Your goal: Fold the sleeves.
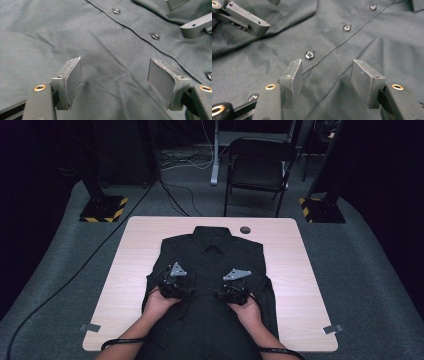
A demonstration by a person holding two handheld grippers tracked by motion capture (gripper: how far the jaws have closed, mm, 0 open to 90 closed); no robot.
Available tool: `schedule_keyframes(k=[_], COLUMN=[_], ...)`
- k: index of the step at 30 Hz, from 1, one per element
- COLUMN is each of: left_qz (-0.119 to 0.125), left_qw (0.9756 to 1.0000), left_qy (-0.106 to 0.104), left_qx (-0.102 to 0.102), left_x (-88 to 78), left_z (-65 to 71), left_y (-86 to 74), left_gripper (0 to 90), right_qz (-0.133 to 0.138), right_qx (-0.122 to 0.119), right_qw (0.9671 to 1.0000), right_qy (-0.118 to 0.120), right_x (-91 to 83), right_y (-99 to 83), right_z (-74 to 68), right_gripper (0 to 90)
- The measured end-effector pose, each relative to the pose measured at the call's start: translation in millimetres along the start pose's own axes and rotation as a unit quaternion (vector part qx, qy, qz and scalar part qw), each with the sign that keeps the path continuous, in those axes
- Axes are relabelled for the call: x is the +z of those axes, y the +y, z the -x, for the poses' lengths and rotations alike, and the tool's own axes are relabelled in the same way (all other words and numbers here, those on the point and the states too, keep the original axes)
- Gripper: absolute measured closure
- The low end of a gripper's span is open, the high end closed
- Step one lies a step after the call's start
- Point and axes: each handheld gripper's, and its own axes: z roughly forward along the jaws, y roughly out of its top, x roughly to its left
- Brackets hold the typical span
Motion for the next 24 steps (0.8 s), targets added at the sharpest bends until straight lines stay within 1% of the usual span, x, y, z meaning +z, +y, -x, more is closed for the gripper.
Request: schedule_keyframes(k=[1, 3, 7, 8, 9, 10, 11, 12, 13, 14, 15, 16, 17, 21, 22, 23, 24], left_qz=[0.004, 0.008, 0.009, 0.009, 0.007, 0.007, 0.007, 0.009, 0.009, 0.008, 0.009, 0.009, 0.009, 0.005, 0.002, 0.002, 0.001], left_qw=[1.0000, 0.9999, 0.9995, 0.9995, 0.9991, 0.9988, 0.9988, 0.9981, 0.9981, 0.9978, 0.9971, 0.9971, 0.9966, 0.9963, 0.9964, 0.9964, 0.9966], left_qy=[0.003, 0.008, 0.024, 0.024, 0.035, 0.040, 0.040, 0.048, 0.048, 0.053, 0.062, 0.062, 0.066, 0.070, 0.073, 0.073, 0.073], left_qx=[-0.006, -0.010, -0.020, -0.020, -0.025, -0.029, -0.029, -0.036, -0.036, -0.038, -0.043, -0.043, -0.050, -0.050, -0.043, -0.043, -0.039], left_x=[-3.0, -5.2, -6.6, -6.6, -6.5, -6.2, -6.2, -5.8, -5.8, -5.2, -3.6, -3.6, -1.3, 3.3, 6.2, 6.2, 8.8], left_z=[-4.6, -9.5, -20.9, -20.9, -27.4, -30.6, -30.6, -37.2, -37.2, -40.4, -46.4, -46.4, -51.2, -54.3, -54.0, -54.0, -53.8], left_y=[2.2, 4.0, 4.8, 4.8, 4.3, 3.9, 3.9, 2.7, 2.7, 2.0, -0.2, -0.2, -3.7, -9.7, -13.7, -13.7, -16.6], left_gripper=[25.2, 23.8, 19.4, 18.7, 18.3, 17.6, 17.0, 16.8, 16.2, 16.2, 14.6, 14.2, 14.2, 13.5, 13.3, 13.4, 13.4], right_qz=[0.002, 0.007, 0.013, 0.013, 0.006, 0.003, 0.003, -0.007, -0.007, -0.011, -0.018, -0.018, -0.022, -0.033, -0.034, -0.034, -0.031], right_qx=[0.002, 0.006, 0.018, 0.018, 0.023, 0.026, 0.026, 0.029, 0.029, 0.029, 0.030, 0.030, 0.033, 0.026, 0.024, 0.024, 0.026], right_qw=[1.0000, 0.9999, 0.9994, 0.9994, 0.9990, 0.9988, 0.9988, 0.9982, 0.9982, 0.9978, 0.9973, 0.9973, 0.9971, 0.9968, 0.9969, 0.9969, 0.9970], right_qy=[-0.003, -0.008, -0.026, -0.026, -0.037, -0.042, -0.042, -0.053, -0.053, -0.058, -0.065, -0.065, -0.065, -0.068, -0.067, -0.067, -0.066], right_x=[-1.2, -4.1, -8.1, -8.1, -8.7, -8.8, -8.8, -8.1, -8.1, -7.8, -7.0, -7.0, -5.5, -1.9, -0.2, -0.2, -0.4], right_y=[2.0, 6.1, 12.6, 12.6, 13.3, 13.0, 13.0, 11.3, 11.3, 10.1, 7.1, 7.1, 3.4, -2.2, -5.1, -5.1, -6.1], right_z=[1.1, 4.8, 16.5, 16.5, 24.6, 29.2, 29.2, 37.1, 37.1, 40.5, 46.4, 46.4, 50.4, 52.2, 52.3, 52.3, 52.4], right_gripper=[40.3, 37.4, 33.4, 33.4, 32.7, 32.3, 32.3, 31.9, 31.9, 31.5, 30.6, 30.6, 29.6, 28.8, 28.0, 28.0, 27.9])
